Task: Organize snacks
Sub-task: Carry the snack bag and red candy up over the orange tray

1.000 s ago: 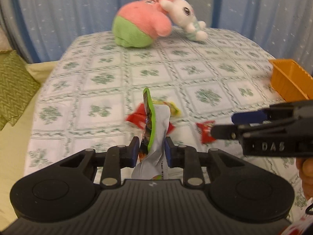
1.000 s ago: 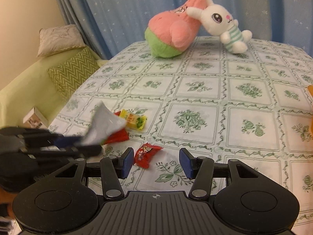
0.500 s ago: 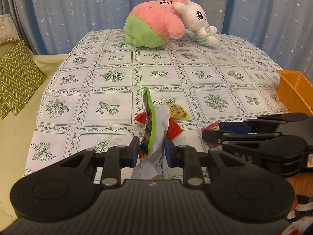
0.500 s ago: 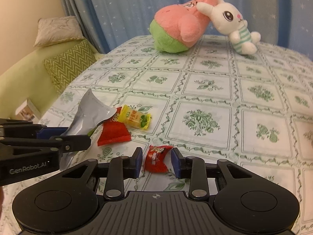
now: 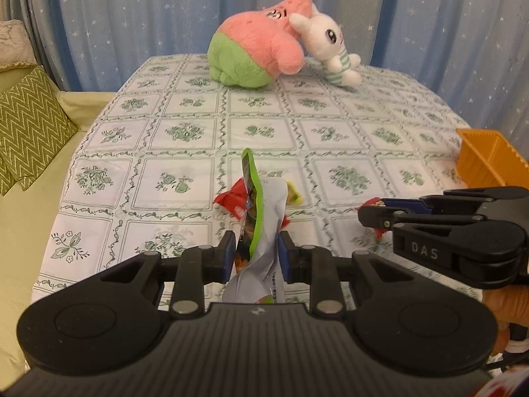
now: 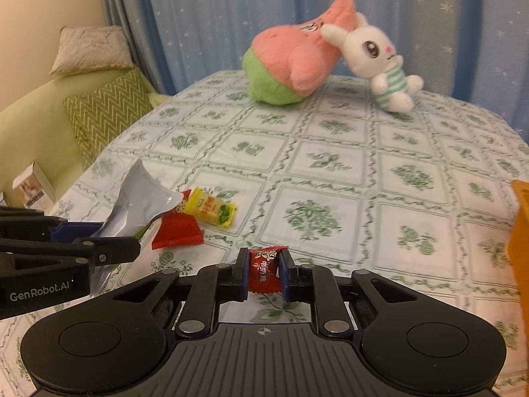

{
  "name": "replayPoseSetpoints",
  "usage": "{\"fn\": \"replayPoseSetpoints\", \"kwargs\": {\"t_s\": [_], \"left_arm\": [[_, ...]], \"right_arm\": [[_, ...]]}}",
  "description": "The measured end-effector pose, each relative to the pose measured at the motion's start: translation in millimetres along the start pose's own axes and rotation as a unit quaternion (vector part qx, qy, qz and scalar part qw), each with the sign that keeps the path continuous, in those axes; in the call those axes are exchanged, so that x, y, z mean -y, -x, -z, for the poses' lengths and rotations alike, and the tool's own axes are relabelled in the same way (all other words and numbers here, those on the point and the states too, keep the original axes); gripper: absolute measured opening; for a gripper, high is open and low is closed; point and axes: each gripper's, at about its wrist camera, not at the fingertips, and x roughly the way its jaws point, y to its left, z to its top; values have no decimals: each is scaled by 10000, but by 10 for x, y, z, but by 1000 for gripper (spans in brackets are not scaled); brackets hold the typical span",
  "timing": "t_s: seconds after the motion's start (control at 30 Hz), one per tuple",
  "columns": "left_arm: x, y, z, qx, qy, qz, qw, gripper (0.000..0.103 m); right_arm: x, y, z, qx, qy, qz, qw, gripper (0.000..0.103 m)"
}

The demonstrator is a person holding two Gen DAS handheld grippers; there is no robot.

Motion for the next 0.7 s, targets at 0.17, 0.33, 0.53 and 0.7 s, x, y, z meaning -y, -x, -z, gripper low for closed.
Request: {"fn": "replayPoseSetpoints", "kwargs": {"t_s": [0.17, 0.33, 0.53, 0.7], "left_arm": [[161, 182, -19, 193, -96, 70, 9997, 24], [376, 407, 64, 344, -105, 231, 9991, 24], [726, 720, 238, 472, -240, 450, 9976, 24], [1036, 995, 357, 552, -140, 665, 9962, 24]], "right_arm": [[189, 313, 56, 113, -210, 138, 9996, 18], [383, 724, 203, 247, -501, 286, 9980, 18], [541, 1170, 483, 290, -614, 475, 9966, 18], [686, 1589, 758, 304, -863, 651, 9937, 18]]}}
